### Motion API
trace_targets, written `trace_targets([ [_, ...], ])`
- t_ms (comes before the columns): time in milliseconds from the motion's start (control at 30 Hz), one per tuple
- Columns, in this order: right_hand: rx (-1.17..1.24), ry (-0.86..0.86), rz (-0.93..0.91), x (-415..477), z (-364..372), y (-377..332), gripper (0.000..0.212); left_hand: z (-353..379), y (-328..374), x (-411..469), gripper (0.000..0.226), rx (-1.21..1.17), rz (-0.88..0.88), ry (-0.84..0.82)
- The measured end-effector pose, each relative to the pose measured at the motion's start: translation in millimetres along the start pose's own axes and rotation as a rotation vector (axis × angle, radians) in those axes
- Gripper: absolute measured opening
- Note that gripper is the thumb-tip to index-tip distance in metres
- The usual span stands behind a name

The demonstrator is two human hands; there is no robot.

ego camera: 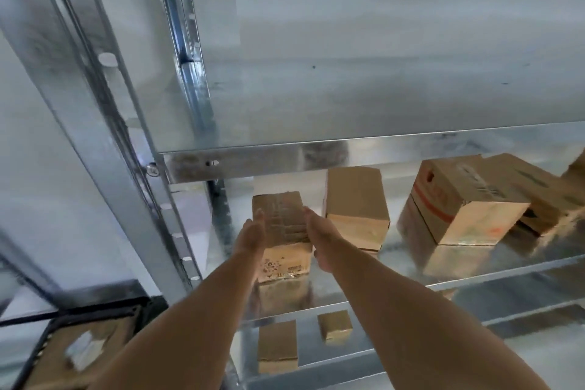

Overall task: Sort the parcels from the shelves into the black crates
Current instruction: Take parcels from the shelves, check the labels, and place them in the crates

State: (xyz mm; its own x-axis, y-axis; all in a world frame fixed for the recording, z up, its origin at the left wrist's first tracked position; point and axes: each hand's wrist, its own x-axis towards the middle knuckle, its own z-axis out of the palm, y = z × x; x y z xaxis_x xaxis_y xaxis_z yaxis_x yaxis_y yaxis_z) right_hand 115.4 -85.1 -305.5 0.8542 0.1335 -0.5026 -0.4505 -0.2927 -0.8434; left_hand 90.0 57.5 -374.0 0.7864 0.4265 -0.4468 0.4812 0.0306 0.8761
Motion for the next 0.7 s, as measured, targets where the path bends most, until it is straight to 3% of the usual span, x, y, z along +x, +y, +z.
trace_targets([
  [67, 0.124, -0.019, 0.051, 7, -4, -1, 0.053, -2, -6, 25, 0.141, -0.022, 0.005, 0.023],
  [133, 0.191, -0.034, 0.07, 6, -13, -4, 0.048, -7, 9, -2, 0.14, -0.119, -0.03, 0.041],
  [267, 0.182, -0.113, 0.106, -4, -35, -4, 0.067, -2, 50, -94, 0.086, -0.195, -0.085, 0.08],
  [367, 0.183, -0.162, 0.098, -16, -53, -5, 0.07, 3, 52, -113, 0.088, -0.257, -0.075, 0.108],
  [567, 0.123, -0.255, 0.037, -43, -92, -1, 0.064, 17, 48, -154, 0.047, -0.293, 0.065, 0.166],
  [700, 0.092, -0.261, 0.012, -55, -110, 4, 0.063, 17, 46, -176, 0.045, -0.308, 0.084, 0.211],
])
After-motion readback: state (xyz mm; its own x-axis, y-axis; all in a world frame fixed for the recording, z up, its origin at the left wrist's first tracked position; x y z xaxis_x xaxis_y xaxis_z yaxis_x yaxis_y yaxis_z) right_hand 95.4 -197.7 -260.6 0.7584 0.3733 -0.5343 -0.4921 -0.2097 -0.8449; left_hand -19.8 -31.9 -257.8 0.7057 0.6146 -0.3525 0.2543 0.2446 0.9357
